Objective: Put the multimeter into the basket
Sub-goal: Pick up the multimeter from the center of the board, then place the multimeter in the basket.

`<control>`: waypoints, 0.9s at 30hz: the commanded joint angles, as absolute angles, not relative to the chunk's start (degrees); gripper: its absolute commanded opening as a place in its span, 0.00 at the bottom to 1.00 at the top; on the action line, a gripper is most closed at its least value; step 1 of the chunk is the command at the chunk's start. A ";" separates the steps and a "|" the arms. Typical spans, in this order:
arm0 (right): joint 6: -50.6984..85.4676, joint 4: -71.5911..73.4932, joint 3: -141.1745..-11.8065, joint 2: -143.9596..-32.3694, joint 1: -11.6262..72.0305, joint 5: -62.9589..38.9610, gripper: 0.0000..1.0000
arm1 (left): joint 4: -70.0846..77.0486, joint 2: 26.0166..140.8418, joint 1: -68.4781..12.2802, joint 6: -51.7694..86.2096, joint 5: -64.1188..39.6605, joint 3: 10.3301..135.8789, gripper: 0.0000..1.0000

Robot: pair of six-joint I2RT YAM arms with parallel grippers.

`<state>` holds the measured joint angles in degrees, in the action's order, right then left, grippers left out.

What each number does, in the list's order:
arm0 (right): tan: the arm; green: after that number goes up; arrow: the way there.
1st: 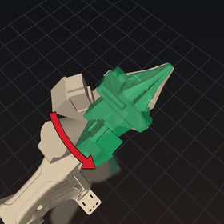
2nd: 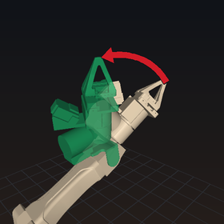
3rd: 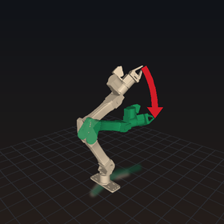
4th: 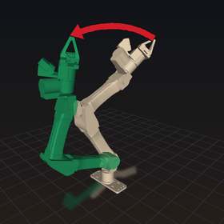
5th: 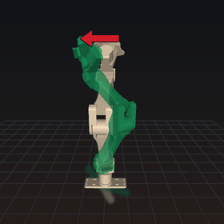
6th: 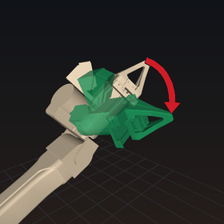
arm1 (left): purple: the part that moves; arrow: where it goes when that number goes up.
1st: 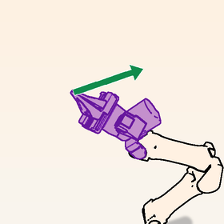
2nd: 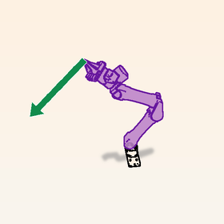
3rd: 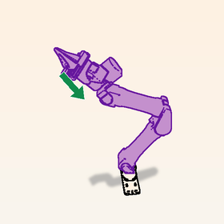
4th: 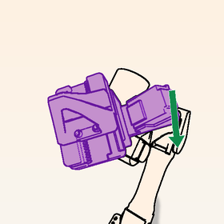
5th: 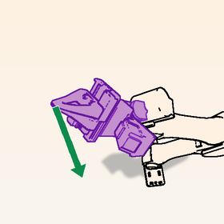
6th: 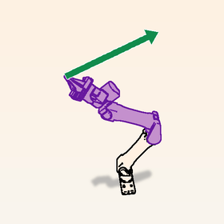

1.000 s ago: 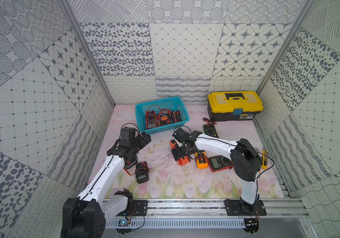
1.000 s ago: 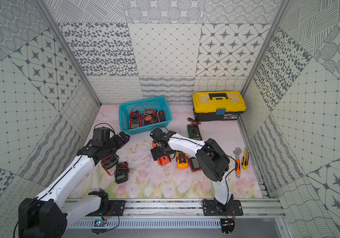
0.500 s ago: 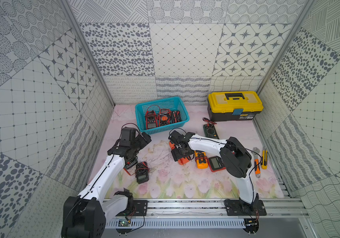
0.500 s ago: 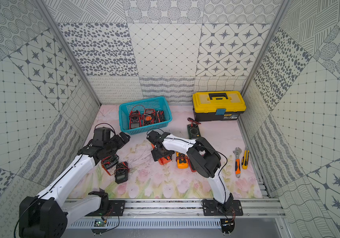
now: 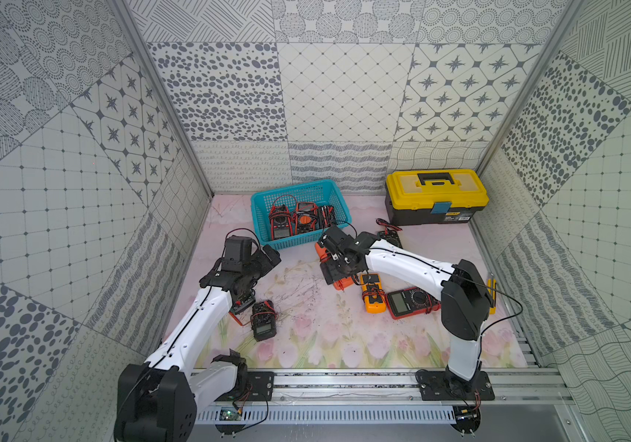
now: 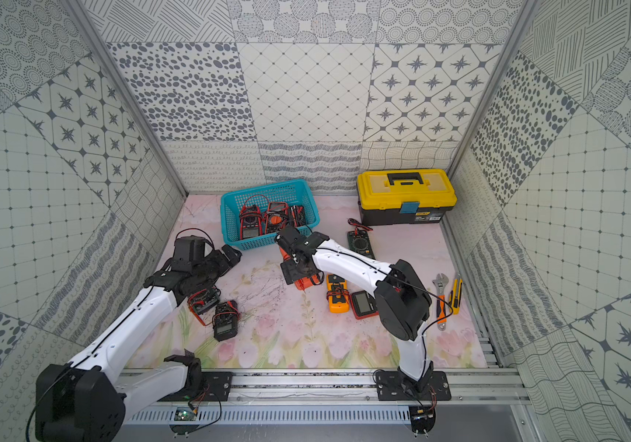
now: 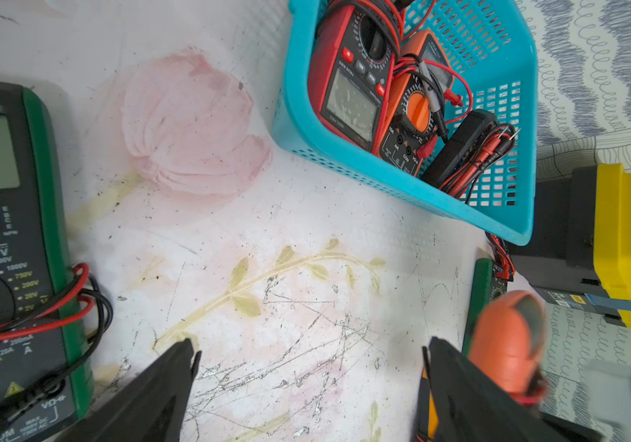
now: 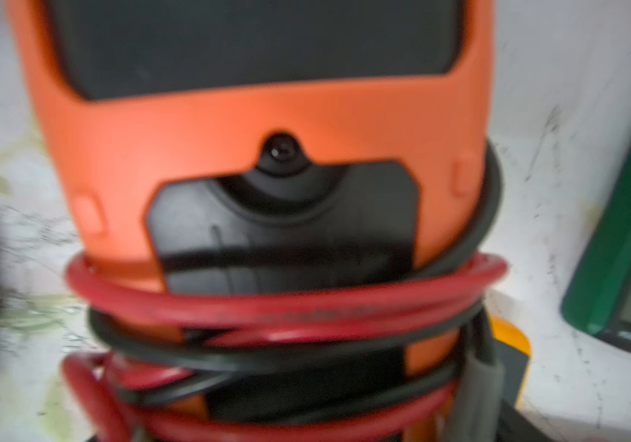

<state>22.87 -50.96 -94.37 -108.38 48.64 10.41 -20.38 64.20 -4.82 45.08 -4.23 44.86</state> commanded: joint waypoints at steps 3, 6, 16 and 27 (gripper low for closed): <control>19.37 -47.72 -107.39 -110.94 43.18 11.42 0.00 | -19.63 64.44 -4.70 43.99 -4.42 45.06 0.99; 17.78 -47.22 -116.84 -117.43 41.30 11.55 0.00 | -19.04 65.45 -4.71 43.87 -4.91 44.97 0.99; 13.30 -52.26 -157.17 -142.91 38.72 15.65 0.00 | -17.62 68.78 -4.67 43.02 -6.56 44.69 0.99; 12.57 -39.98 -159.33 -150.91 37.57 16.69 0.00 | -18.42 69.18 -4.68 41.20 -6.06 45.62 0.99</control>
<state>13.21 -50.59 -158.50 -150.41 38.17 14.92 -19.44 69.23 -4.82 43.40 -5.48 44.84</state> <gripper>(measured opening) 0.899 0.990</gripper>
